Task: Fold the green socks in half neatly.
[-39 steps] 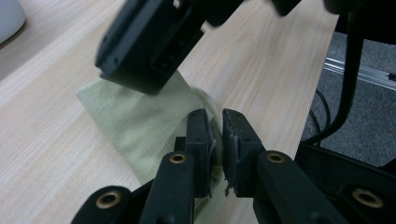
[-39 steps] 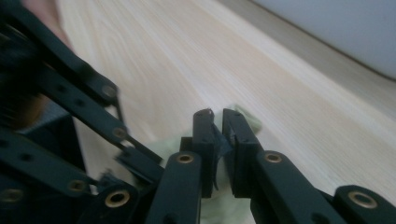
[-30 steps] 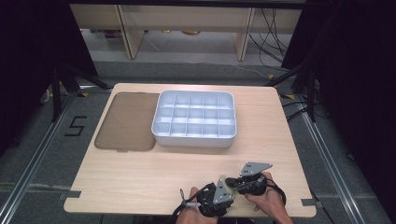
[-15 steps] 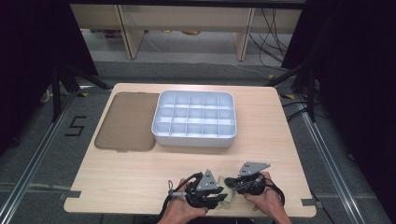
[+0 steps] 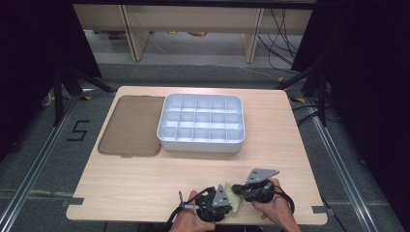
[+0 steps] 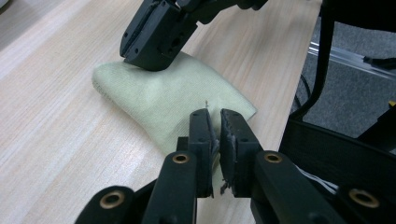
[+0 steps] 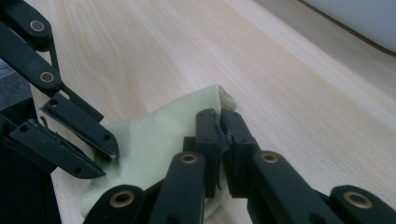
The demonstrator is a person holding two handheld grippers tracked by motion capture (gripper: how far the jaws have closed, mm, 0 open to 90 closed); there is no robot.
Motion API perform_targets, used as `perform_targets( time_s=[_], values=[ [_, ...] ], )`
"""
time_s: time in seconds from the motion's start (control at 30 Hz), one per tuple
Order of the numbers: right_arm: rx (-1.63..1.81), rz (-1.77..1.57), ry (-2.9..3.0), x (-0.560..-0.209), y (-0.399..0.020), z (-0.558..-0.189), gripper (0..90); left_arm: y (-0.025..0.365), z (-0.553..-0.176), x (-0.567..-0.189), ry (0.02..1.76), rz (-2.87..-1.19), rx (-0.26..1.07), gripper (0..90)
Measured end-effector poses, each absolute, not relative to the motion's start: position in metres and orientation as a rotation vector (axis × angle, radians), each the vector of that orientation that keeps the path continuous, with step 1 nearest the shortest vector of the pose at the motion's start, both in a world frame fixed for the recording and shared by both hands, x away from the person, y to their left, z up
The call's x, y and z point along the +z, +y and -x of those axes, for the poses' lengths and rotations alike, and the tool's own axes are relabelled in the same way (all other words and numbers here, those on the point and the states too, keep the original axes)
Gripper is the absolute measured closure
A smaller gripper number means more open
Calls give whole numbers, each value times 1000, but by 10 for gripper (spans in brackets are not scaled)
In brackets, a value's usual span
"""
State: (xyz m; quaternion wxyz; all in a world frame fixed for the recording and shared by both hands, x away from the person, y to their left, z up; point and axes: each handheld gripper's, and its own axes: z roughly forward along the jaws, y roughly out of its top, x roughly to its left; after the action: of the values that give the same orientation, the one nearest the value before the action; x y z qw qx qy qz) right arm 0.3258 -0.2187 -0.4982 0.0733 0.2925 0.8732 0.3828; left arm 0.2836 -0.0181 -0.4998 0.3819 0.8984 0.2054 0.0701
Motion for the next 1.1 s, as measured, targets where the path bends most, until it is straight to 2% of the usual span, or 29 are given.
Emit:
perform_targets(
  time_s=[0.33, 0.57, 0.93, 1.0, 1.1],
  values=[
    [1176, -876, 2605, -494, -219, -324, 848, -21, -281, -499, 481, -2335, 236, 824],
    [1239, -890, 2579, -489, -221, -323, 807, -21, -279, -501, 507, -2299, 211, 822],
    [1317, -996, 2535, -484, -229, -324, 670, -20, -279, -500, 511, -2312, 220, 815],
    [1298, -1023, 2545, -487, -227, -325, 597, -20, -280, -500, 508, -2316, 222, 811],
    [1267, -973, 2559, -488, -226, -327, 573, -21, -279, -500, 494, -2308, 220, 810]
  ],
)
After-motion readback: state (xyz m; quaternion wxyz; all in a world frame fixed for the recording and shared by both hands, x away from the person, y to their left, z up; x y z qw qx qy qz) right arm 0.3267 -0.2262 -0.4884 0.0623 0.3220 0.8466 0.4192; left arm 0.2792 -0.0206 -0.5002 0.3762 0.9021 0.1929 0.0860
